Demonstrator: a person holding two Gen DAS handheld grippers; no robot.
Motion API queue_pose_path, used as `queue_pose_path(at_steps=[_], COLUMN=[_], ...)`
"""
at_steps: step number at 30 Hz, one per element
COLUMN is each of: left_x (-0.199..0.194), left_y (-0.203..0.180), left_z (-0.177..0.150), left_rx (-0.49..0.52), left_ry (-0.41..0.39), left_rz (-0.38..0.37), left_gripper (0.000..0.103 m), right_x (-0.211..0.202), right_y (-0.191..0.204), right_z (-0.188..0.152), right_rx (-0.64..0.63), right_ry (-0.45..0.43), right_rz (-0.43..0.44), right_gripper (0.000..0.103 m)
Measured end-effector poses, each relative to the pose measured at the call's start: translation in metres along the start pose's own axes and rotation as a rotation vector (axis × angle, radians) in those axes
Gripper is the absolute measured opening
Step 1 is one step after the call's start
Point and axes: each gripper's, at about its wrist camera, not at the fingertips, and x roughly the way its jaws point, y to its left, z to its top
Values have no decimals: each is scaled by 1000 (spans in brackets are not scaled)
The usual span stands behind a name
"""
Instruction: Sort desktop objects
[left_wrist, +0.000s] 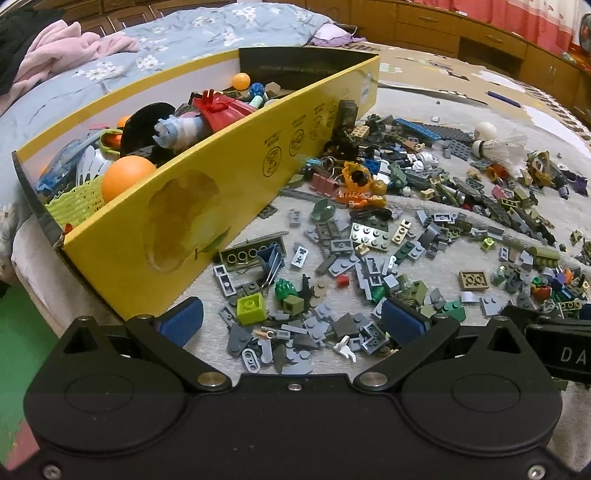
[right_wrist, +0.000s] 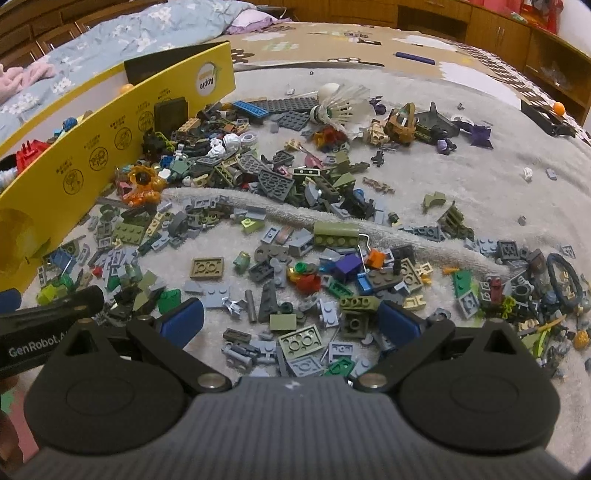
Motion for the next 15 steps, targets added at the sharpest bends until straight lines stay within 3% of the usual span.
queue_pose_path(at_steps=[15], left_x=[2], left_y=[-6], left_z=[-5], left_rx=[21], left_ry=[20], left_rz=[-1], left_gripper=[103], right_x=[1], right_y=[3], right_z=[-5], right_rx=[-6], right_ry=[-6], right_rz=[0], right_gripper=[103])
